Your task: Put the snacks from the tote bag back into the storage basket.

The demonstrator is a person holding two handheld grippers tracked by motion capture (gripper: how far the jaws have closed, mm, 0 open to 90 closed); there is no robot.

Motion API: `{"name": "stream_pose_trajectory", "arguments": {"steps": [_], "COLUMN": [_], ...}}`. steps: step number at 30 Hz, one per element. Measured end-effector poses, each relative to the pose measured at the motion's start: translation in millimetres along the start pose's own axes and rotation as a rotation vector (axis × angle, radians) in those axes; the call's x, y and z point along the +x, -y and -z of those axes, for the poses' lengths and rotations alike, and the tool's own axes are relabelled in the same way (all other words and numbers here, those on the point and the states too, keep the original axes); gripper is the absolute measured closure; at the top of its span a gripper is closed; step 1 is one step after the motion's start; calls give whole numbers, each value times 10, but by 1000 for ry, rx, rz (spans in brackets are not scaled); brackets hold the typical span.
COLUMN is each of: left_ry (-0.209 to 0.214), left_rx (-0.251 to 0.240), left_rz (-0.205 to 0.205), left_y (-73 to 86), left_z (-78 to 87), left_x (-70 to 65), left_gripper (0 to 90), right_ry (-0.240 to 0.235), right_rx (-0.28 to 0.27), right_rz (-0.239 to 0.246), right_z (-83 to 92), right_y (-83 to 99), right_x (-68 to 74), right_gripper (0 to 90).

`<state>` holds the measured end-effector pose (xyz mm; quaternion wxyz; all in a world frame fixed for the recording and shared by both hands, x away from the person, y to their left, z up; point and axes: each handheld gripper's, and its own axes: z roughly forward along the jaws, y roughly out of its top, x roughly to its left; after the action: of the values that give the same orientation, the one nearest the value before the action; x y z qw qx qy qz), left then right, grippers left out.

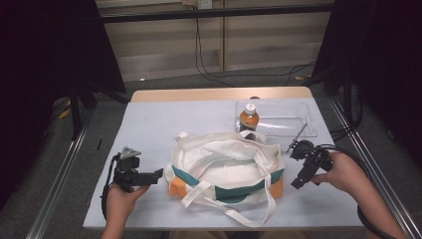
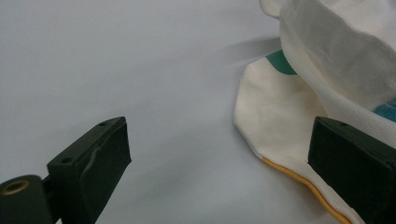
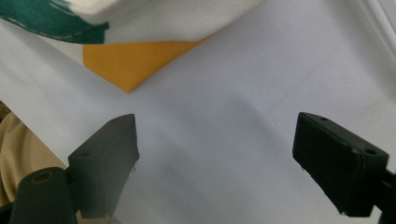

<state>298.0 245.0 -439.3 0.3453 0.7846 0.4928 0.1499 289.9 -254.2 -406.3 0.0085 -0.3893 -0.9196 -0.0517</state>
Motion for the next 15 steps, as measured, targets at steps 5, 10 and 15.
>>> {"name": "stream_pose_trajectory", "arguments": {"steps": [5,10,15], "left_ry": [-2,-5,-3], "left_rx": [-1,-1,0], "left_rz": [1,1,-1], "left_y": [1,2,2], "left_z": [1,-1,-1], "left_x": [1,2,-1], "left_gripper": [56,56,56], "right_ry": [-1,-6,-13], "right_rx": [2,-14,-40], "right_rz": [-24,-39,-64], "right_z": [-61,-94,-115], "right_y": [44,98,148], "right_x": [-31,-51,-51], "right_gripper": [138,137,137]}}
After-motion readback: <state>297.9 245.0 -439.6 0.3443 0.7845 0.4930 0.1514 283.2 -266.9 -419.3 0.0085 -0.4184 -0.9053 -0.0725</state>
